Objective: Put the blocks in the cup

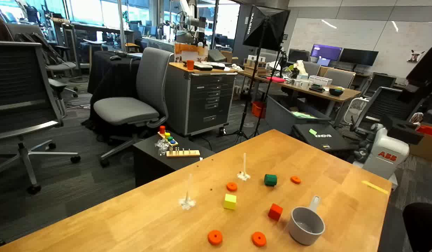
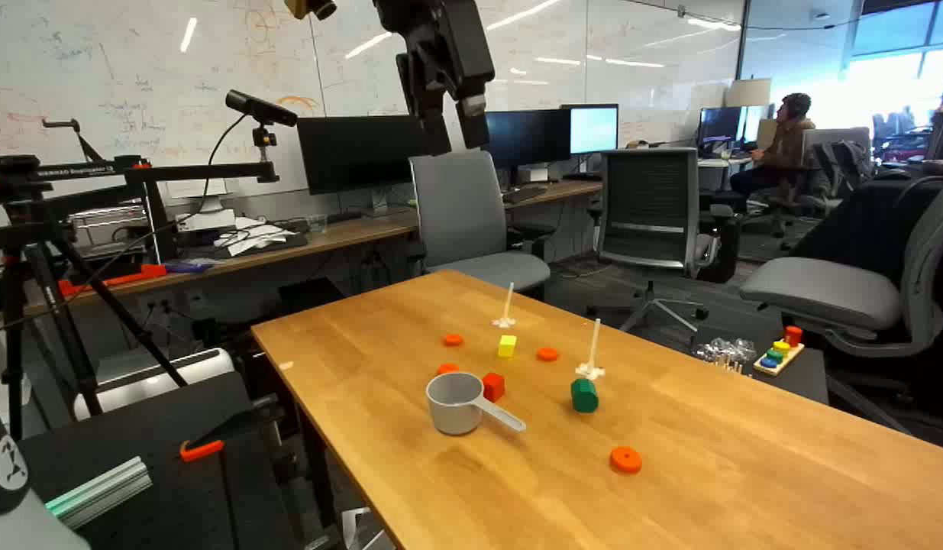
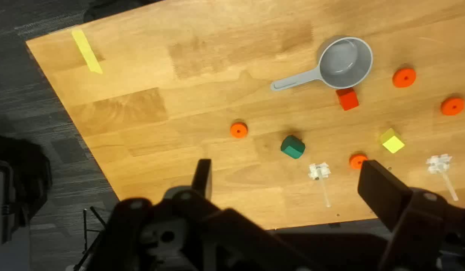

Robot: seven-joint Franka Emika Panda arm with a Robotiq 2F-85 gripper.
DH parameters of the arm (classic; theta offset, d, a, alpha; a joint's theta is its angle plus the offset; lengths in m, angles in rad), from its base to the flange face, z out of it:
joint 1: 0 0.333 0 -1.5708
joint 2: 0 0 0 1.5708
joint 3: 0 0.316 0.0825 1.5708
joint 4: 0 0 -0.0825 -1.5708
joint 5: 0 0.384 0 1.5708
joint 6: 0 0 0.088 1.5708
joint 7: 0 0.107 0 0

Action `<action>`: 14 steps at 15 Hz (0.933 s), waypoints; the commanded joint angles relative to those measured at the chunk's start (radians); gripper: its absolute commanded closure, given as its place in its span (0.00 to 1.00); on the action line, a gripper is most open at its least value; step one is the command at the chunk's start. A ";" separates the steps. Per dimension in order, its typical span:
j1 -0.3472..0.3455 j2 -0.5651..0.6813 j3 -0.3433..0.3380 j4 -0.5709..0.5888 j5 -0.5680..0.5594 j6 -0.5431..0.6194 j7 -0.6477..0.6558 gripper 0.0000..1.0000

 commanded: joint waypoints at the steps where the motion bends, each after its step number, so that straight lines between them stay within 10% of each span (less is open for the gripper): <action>1: 0.008 0.000 -0.007 0.004 -0.004 -0.003 0.003 0.00; 14: 0.010 0.055 -0.017 0.055 -0.009 -0.019 -0.035 0.00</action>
